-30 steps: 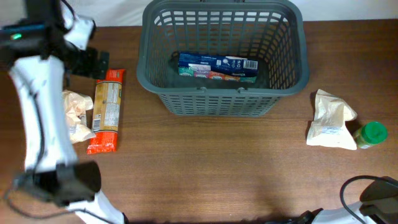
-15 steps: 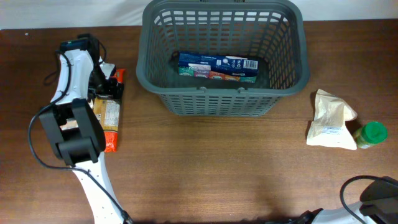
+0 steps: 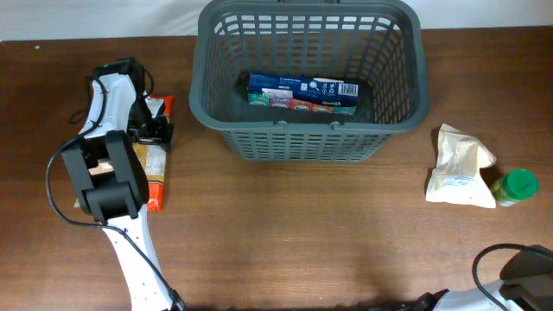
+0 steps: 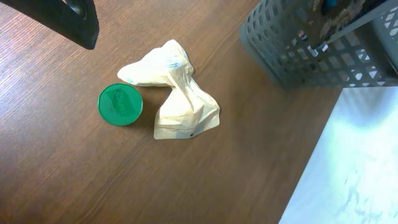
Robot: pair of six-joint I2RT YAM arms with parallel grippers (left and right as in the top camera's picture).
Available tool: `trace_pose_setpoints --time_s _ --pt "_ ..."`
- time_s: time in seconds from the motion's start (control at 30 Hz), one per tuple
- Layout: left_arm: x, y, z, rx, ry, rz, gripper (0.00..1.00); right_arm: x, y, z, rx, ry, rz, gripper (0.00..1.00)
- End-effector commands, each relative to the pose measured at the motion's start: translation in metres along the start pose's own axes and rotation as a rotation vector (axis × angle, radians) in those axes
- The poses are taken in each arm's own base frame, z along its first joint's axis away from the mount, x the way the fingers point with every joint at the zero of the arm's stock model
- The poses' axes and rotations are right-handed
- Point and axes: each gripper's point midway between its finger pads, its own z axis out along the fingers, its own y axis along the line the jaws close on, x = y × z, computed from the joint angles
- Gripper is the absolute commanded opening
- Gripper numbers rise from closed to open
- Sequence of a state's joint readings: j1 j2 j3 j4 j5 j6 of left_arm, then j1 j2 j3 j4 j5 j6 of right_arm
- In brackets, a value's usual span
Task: Pack container
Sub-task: 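Grasp the red-and-tan pasta box with the left gripper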
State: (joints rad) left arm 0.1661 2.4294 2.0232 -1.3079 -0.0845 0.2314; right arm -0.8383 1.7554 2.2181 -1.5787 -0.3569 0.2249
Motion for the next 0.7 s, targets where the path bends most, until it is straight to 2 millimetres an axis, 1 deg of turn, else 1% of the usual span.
trace_pose_setpoints --time_s 0.0,0.07,0.1,0.2,0.27,0.3,0.4,0.47,0.53,0.57,0.6,0.63,0.67 --pt "0.003 -0.005 0.008 0.050 0.015 -0.017 0.31 -0.002 -0.003 0.001 0.009 -0.002 0.003 0.99" --pt "0.005 -0.006 0.008 0.052 0.024 -0.016 0.04 -0.002 -0.003 0.001 0.009 -0.002 0.003 0.99" --pt "0.006 -0.006 0.008 0.053 0.028 -0.016 0.02 -0.002 -0.003 0.001 0.009 -0.002 0.003 0.99" --pt "0.008 -0.007 0.001 0.061 0.035 -0.016 0.02 -0.002 -0.003 0.001 0.009 -0.002 0.003 0.99" --pt "0.003 -0.009 -0.012 0.082 0.013 -0.018 0.02 -0.002 -0.003 0.001 0.009 -0.002 0.003 0.99" --pt "0.001 -0.009 -0.023 0.085 -0.004 -0.018 0.02 -0.002 -0.003 0.001 0.009 -0.002 0.003 0.99" --pt "-0.011 -0.003 -0.076 0.069 -0.098 -0.021 0.02 -0.002 -0.003 0.001 0.009 -0.002 0.003 0.99" --pt "-0.016 -0.001 -0.124 0.046 -0.197 -0.021 0.02 -0.002 -0.003 0.001 0.009 -0.002 0.003 0.99" --pt "-0.019 -0.001 -0.189 0.013 -0.358 -0.032 0.02 -0.002 -0.003 0.001 0.009 -0.002 0.003 0.99" --pt "-0.020 -0.004 -0.224 0.001 -0.466 -0.060 0.02 -0.002 -0.003 0.001 0.009 -0.002 0.003 0.99" --pt "-0.018 -0.009 -0.246 0.002 -0.534 -0.053 0.02 -0.002 -0.003 0.001 0.009 -0.002 0.003 0.99" --pt "-0.013 -0.015 -0.275 -0.009 -0.618 -0.039 0.02 -0.002 -0.003 0.001 0.009 -0.002 0.003 0.99" --pt "-0.009 -0.020 -0.297 -0.019 -0.682 -0.028 0.02 -0.002 -0.003 0.001 0.009 -0.002 0.003 0.99"
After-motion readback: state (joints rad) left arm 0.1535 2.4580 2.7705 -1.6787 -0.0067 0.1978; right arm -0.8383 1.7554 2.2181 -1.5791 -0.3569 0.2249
